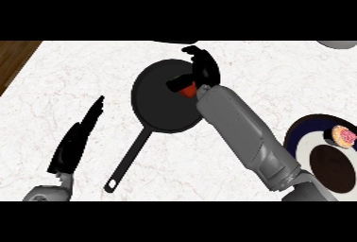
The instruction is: Pick the bell pepper from the plate and place it in the pan
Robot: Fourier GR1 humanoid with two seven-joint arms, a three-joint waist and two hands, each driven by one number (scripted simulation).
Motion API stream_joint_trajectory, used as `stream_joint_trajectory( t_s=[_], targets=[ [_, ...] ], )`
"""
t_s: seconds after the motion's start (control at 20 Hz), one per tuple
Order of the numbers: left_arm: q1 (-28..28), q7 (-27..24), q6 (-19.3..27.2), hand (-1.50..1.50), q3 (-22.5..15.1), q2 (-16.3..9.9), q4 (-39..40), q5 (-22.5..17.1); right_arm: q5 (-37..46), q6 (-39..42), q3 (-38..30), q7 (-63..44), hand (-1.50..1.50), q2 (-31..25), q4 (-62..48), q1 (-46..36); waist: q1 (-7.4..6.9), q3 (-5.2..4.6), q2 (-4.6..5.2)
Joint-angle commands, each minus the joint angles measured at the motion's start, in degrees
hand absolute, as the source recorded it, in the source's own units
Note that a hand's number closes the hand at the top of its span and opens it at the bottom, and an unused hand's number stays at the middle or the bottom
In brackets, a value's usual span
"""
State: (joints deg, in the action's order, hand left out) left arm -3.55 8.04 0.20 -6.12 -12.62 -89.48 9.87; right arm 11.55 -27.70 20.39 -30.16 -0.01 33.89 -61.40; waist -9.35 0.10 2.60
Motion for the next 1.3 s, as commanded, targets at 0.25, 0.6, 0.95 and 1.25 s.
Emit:
stream_joint_trajectory(
  t_s=[0.25, 0.6, 0.95, 1.25],
  targets=[
    [-2.0, -0.1, 1.2, 0.00, 0.3, 1.3, 2.3, 0.6, -7.0, -20.4, -3.5, 11.1, -1.50, 0.0, -0.9, -1.5, 1.17, -0.07, -0.13],
    [1.4, 2.2, 1.3, 0.00, 2.5, -0.1, -0.7, -0.4, -12.3, -29.6, -9.2, 18.8, -1.50, 0.0, -3.5, 0.2, 4.87, -0.02, -1.46],
    [6.1, 0.8, 1.3, 0.00, 6.1, -1.7, -2.2, -1.4, -13.4, -24.5, -12.0, 31.9, -1.50, -2.7, 4.8, 12.7, 9.01, -0.07, -2.62],
    [9.3, -1.2, 1.8, 0.00, 5.0, 0.3, -1.8, -0.1, -11.5, -19.9, -8.9, 27.4, -1.50, -9.3, 19.5, 24.8, 10.11, -0.13, -2.98]
  ],
)
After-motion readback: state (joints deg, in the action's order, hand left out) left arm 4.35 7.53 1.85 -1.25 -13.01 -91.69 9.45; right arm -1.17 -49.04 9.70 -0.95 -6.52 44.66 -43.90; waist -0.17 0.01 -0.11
